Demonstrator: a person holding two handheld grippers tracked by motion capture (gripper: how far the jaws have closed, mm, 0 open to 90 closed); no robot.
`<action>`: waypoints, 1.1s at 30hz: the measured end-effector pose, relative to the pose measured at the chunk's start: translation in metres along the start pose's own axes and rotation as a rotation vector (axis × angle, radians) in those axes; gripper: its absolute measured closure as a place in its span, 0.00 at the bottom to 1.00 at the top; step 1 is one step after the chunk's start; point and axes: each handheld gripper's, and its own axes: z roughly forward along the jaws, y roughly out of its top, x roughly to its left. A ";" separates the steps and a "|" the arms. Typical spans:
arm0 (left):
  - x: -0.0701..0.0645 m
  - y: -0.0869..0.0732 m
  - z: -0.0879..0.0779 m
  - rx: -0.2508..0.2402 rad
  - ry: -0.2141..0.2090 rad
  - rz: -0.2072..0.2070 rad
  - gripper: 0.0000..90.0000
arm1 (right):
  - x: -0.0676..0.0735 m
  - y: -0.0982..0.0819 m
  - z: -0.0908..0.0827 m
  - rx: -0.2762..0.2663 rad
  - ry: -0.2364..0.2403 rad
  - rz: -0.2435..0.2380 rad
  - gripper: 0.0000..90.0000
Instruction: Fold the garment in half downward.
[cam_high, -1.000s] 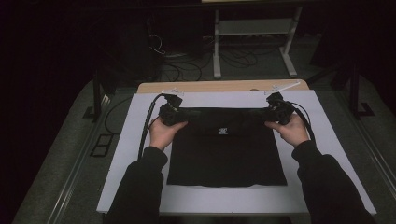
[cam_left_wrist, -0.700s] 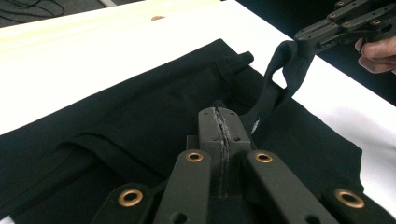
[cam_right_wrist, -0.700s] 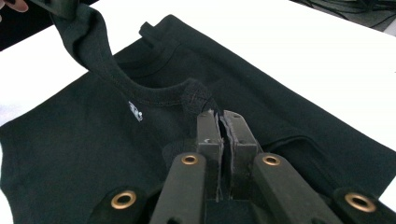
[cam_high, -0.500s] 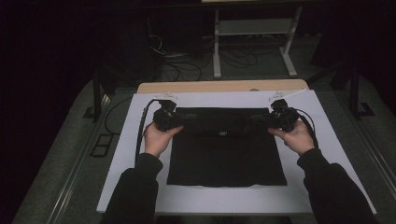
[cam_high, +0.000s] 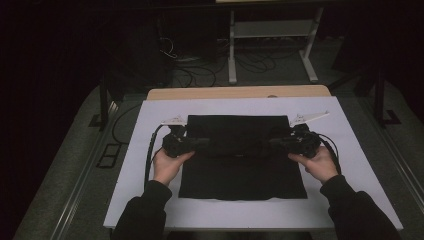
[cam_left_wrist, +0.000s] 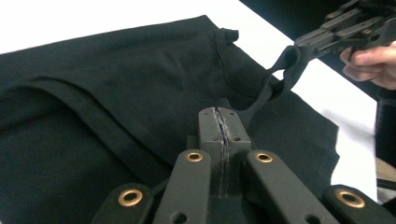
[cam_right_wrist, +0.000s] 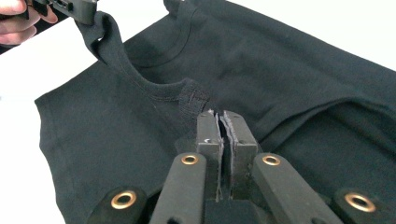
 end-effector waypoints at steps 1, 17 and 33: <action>0.000 -0.002 0.000 -0.002 -0.004 -0.006 0.98 | 0.001 -0.001 0.000 0.004 -0.001 -0.002 0.94; -0.002 -0.029 -0.003 -0.007 -0.035 -0.031 0.98 | 0.010 -0.025 -0.002 0.036 0.027 0.010 0.94; -0.016 -0.046 -0.022 -0.036 -0.052 -0.060 0.98 | 0.031 -0.048 -0.012 0.059 0.048 0.016 0.94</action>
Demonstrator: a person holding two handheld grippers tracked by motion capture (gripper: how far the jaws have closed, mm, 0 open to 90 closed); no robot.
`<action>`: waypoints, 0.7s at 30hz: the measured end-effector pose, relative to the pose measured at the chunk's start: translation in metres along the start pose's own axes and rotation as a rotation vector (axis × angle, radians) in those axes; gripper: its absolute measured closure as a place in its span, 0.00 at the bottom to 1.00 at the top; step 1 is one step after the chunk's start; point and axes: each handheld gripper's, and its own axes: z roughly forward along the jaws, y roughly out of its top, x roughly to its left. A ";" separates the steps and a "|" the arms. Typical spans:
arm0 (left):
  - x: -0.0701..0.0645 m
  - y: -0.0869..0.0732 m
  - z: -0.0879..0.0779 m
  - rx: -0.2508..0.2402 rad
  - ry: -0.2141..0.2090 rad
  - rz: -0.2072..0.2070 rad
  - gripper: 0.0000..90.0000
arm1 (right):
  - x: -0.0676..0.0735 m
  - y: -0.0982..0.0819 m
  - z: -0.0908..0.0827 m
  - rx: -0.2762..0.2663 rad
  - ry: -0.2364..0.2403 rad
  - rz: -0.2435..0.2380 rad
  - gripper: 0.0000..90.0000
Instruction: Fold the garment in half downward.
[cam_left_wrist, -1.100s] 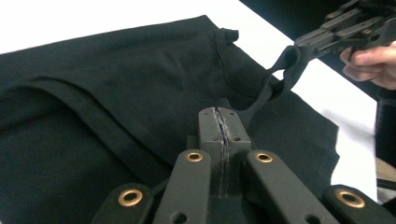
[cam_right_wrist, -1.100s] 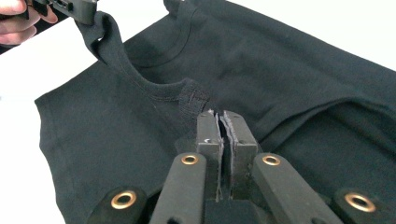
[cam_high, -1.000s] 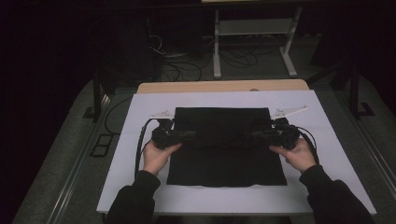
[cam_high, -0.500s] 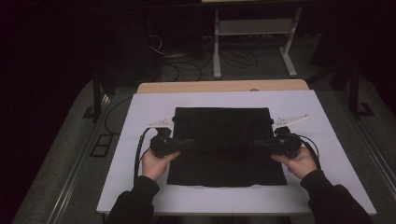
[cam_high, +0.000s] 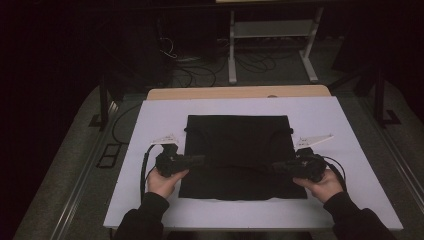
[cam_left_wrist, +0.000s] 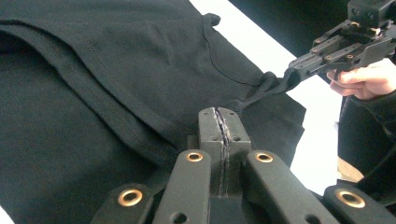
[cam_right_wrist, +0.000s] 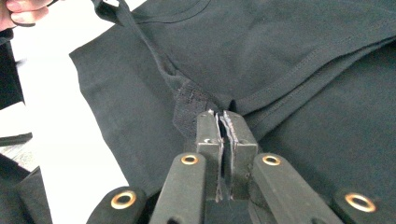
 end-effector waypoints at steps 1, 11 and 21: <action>-0.002 -0.001 -0.001 0.002 -0.003 0.005 0.98 | 0.001 -0.001 -0.001 -0.001 -0.001 -0.003 0.94; -0.016 -0.012 -0.007 0.020 -0.021 0.014 0.98 | 0.008 -0.012 -0.007 0.014 0.009 0.004 0.94; -0.022 -0.020 -0.007 0.052 -0.035 0.016 0.98 | 0.012 -0.017 -0.010 0.025 0.023 0.003 0.94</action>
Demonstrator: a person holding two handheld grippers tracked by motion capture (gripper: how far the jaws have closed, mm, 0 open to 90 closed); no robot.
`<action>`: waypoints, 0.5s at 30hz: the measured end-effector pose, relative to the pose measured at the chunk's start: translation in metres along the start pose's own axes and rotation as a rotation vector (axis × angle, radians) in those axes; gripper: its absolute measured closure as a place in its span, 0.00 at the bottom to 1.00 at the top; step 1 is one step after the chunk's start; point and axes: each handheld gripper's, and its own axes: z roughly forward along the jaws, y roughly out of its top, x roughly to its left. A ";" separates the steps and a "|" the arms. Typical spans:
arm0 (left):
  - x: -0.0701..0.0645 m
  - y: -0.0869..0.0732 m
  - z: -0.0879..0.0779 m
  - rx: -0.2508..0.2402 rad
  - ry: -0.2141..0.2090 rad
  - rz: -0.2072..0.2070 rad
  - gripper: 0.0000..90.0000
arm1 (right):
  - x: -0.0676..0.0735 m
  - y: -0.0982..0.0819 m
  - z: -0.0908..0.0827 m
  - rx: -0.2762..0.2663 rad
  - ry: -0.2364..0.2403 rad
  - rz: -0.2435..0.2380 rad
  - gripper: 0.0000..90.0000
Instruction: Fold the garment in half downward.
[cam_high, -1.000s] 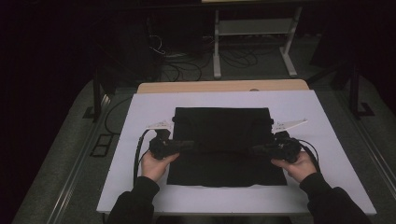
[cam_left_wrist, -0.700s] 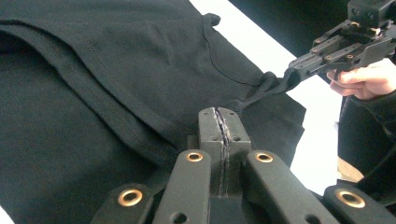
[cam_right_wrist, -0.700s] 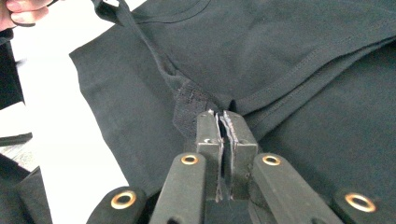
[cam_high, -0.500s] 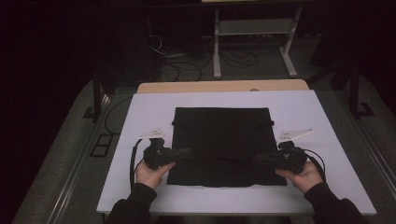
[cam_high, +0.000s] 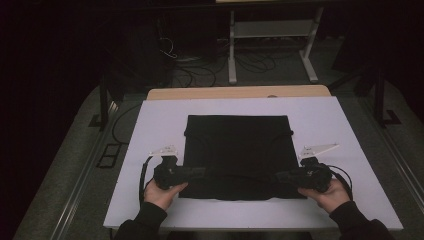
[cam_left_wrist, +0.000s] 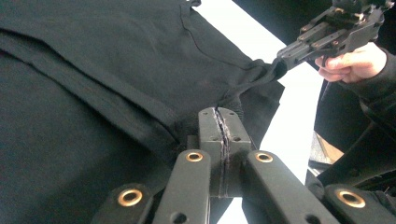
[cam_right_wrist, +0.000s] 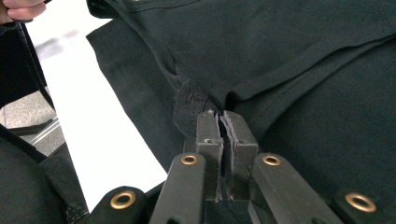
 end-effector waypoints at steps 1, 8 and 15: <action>-0.001 -0.001 0.000 0.010 0.003 -0.002 0.98 | 0.001 -0.001 0.000 0.003 0.000 0.001 0.94; -0.005 -0.006 0.001 0.036 -0.001 0.006 0.98 | 0.004 -0.005 -0.002 0.018 0.008 -0.002 0.94; -0.007 -0.009 0.002 0.072 0.003 0.016 0.98 | 0.007 -0.008 0.000 0.034 0.013 -0.003 0.94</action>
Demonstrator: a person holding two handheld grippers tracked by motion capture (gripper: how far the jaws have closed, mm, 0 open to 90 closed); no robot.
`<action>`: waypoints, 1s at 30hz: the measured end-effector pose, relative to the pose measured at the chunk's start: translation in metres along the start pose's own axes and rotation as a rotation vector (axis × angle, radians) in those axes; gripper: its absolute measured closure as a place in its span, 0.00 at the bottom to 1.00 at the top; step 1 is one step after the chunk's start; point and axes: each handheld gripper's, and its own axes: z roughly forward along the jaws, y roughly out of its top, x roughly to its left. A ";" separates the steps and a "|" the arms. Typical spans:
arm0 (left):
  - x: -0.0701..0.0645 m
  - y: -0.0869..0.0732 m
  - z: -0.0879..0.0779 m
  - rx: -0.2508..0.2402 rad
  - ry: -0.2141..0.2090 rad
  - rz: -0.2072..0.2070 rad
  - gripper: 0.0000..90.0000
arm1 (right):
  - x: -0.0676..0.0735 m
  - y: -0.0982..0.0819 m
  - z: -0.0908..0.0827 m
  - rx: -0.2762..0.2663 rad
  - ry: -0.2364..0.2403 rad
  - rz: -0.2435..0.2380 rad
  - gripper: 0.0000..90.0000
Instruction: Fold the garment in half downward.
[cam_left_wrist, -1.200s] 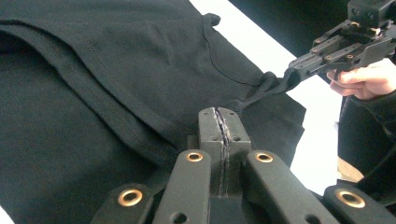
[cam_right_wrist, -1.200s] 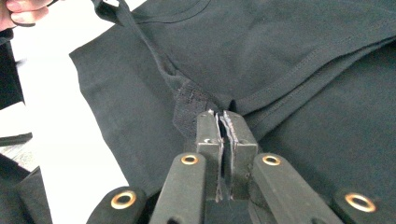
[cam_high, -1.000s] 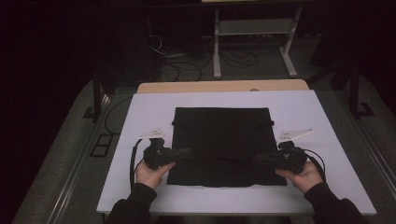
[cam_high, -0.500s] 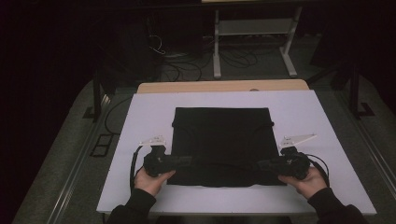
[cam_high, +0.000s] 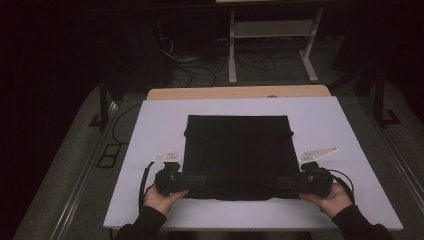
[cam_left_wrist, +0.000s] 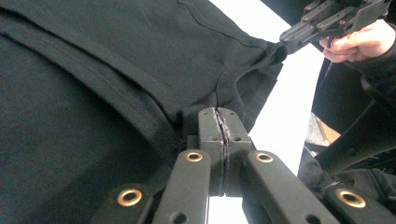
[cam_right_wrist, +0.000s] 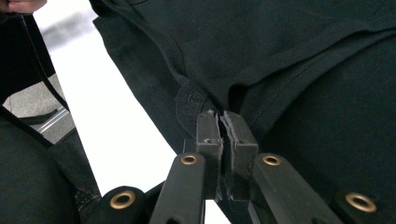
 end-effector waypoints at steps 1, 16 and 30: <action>0.000 0.000 0.000 0.008 0.005 0.001 0.98 | 0.000 0.000 0.001 0.002 0.001 -0.001 0.94; 0.000 -0.004 0.010 0.079 0.021 0.028 0.95 | 0.000 -0.002 0.006 0.042 0.005 0.000 0.93; -0.003 -0.003 0.011 0.064 0.039 0.064 0.62 | -0.001 -0.001 0.003 0.030 -0.038 0.006 0.56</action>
